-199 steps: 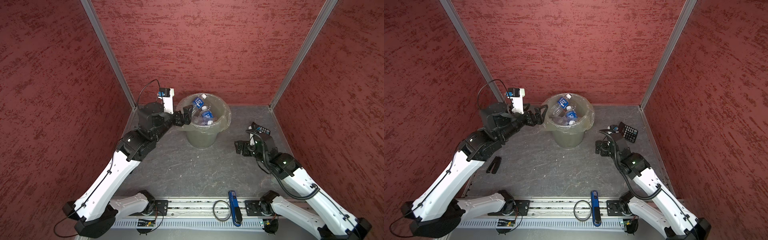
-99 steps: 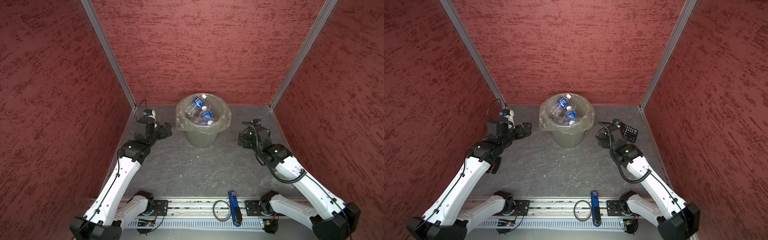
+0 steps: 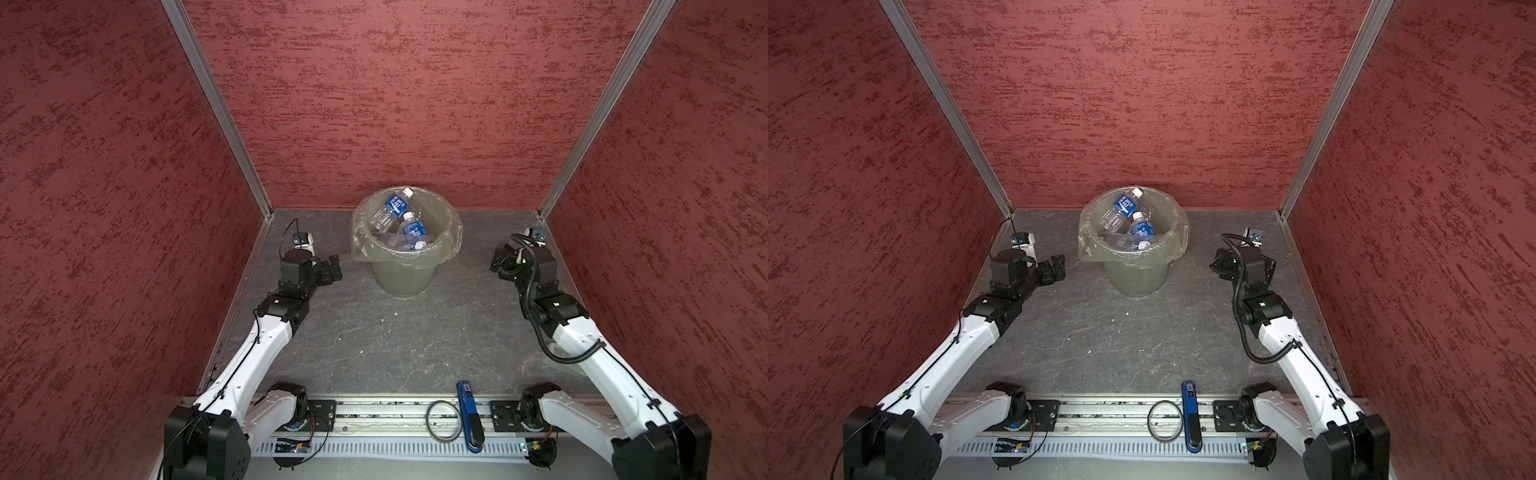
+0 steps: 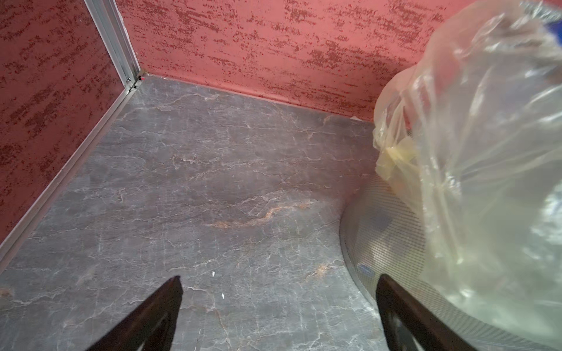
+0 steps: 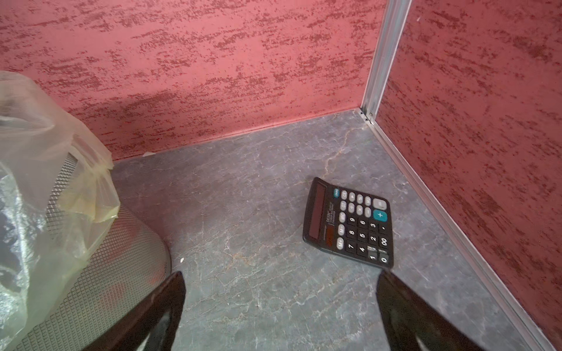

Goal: Throw the plastic bottles in the bin
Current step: Reset both arms

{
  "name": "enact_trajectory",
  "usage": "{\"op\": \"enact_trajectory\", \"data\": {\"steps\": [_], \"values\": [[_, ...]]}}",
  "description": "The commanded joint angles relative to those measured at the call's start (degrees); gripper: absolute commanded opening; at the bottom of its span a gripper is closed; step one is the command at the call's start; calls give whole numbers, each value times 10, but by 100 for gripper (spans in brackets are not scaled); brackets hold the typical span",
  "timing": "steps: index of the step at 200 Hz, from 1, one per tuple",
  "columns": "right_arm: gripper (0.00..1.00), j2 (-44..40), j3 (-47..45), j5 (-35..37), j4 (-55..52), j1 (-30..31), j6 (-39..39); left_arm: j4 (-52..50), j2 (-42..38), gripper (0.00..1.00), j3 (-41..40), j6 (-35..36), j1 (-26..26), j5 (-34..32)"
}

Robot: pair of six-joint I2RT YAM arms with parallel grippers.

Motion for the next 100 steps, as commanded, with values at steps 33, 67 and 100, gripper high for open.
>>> {"op": "enact_trajectory", "data": {"steps": [33,67,100], "values": [[99,-29,-66,15,189,-3,-44,173,58,99,-40,80,28,-16],[99,9,-79,33,213,-4,-74,262,95,99,-87,68,82,45],[98,10,-119,37,289,-5,-103,366,108,99,-141,101,103,73]]}}
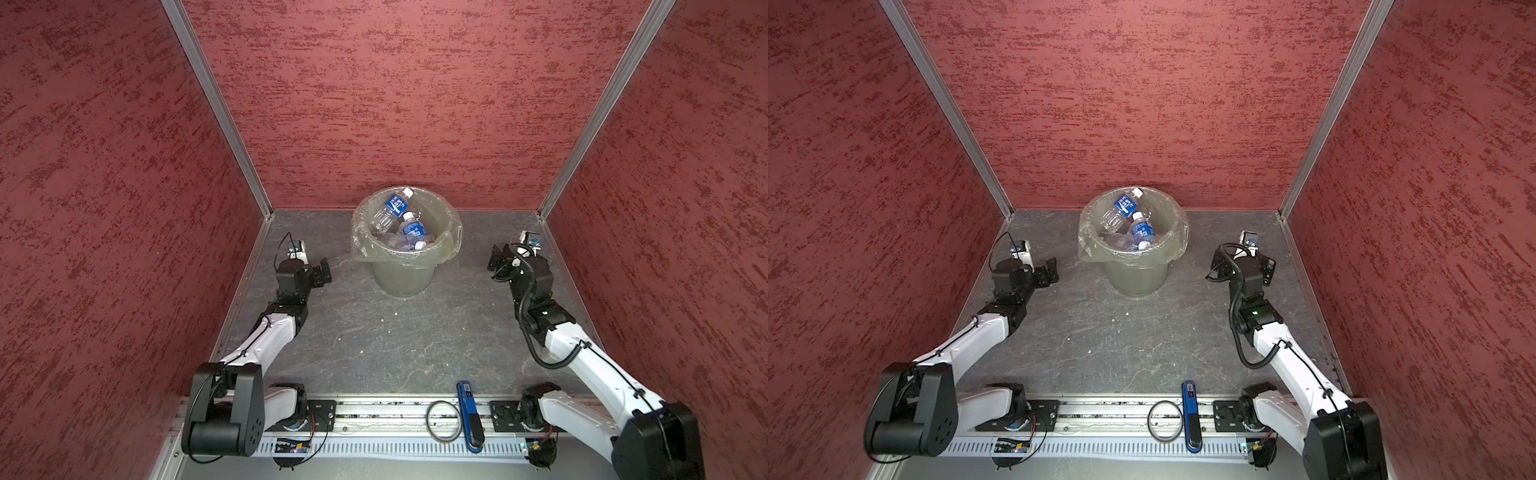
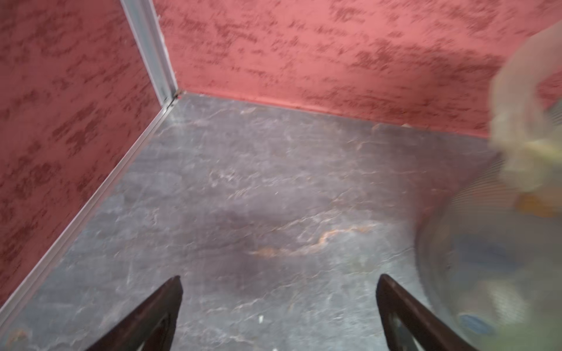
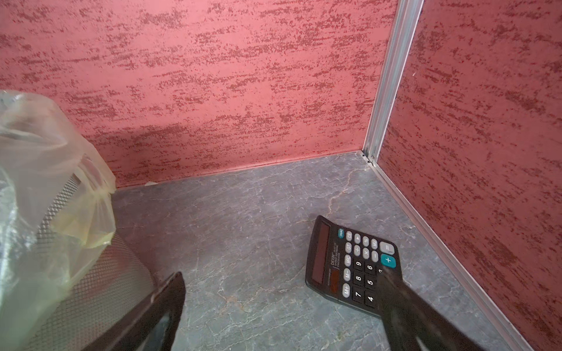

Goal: Throw the plastic bottles in the bin
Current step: Reset both arms

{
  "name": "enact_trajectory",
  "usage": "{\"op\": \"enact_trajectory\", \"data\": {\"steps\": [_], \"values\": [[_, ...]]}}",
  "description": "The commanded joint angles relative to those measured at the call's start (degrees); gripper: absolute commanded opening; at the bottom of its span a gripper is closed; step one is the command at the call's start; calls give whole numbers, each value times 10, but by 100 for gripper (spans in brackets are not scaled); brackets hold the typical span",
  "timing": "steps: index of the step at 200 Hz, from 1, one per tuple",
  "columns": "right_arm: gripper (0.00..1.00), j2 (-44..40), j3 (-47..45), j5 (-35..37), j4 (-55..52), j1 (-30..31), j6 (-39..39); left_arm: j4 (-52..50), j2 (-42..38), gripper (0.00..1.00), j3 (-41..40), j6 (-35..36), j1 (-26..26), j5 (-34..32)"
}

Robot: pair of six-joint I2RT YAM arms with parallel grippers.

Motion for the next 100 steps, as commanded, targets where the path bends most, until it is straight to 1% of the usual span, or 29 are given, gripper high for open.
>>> {"op": "enact_trajectory", "data": {"steps": [1,11,29,41,54,65,100], "values": [[98,2,-20,18,82,-3,-36,112,6,99,-26,32,10,42],[98,8,-24,22,93,-4,-44,146,15,99,-37,25,18,45],[98,19,-31,29,112,-6,-49,171,36,99,-43,19,33,63],[98,18,-44,30,139,-8,-51,200,51,99,-51,18,35,77],[98,16,-57,22,164,-13,-63,209,66,99,-52,24,36,91],[98,16,-63,17,172,-17,-71,226,81,99,-55,26,36,98],[98,32,-76,8,196,-43,-63,282,120,99,-69,37,39,140]]}}
